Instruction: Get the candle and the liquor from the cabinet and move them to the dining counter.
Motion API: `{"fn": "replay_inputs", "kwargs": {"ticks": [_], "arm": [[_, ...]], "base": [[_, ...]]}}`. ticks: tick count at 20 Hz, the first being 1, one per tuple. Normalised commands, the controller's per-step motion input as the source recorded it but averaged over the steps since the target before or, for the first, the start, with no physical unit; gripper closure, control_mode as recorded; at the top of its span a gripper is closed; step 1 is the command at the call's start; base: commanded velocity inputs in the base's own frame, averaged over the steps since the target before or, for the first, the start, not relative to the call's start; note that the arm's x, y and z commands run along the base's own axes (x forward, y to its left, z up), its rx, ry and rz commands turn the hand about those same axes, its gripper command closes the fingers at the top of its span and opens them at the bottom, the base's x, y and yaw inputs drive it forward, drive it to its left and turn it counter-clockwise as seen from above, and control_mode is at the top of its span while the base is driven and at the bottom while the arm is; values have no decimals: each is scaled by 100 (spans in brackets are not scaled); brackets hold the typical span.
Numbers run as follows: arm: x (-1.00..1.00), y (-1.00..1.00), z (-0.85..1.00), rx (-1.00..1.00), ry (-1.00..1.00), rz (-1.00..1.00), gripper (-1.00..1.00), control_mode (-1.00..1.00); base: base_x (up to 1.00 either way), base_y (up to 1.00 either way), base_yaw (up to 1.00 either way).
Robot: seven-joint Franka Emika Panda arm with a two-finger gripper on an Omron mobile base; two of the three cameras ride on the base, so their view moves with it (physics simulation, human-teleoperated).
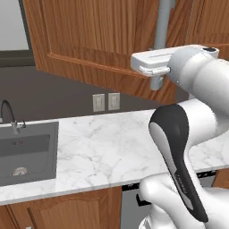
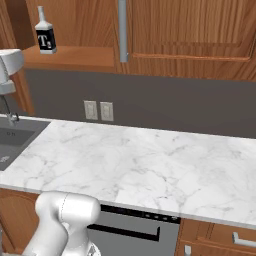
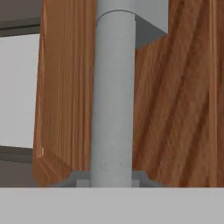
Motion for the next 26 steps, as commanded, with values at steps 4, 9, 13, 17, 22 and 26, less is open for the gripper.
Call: {"fn": "replay_inputs", "kwargs": {"ticks": [4, 9, 13, 17, 22, 26], "arm": [[-43, 34, -20, 0, 11, 8, 100, -100], [-25, 34, -23, 0, 5, 6, 100, -100], [-3, 10, -3, 0, 0, 1, 100, -100], [0, 0, 0, 0, 0, 0, 100, -100], [-6, 0, -1, 0, 1, 0, -100, -100], [-46, -6, -1, 0, 1, 6, -100, -100]], "base": [[0, 0, 0], [0, 0, 0], [0, 0, 0], [0, 0, 0], [0, 0, 0], [0, 0, 0]]}}
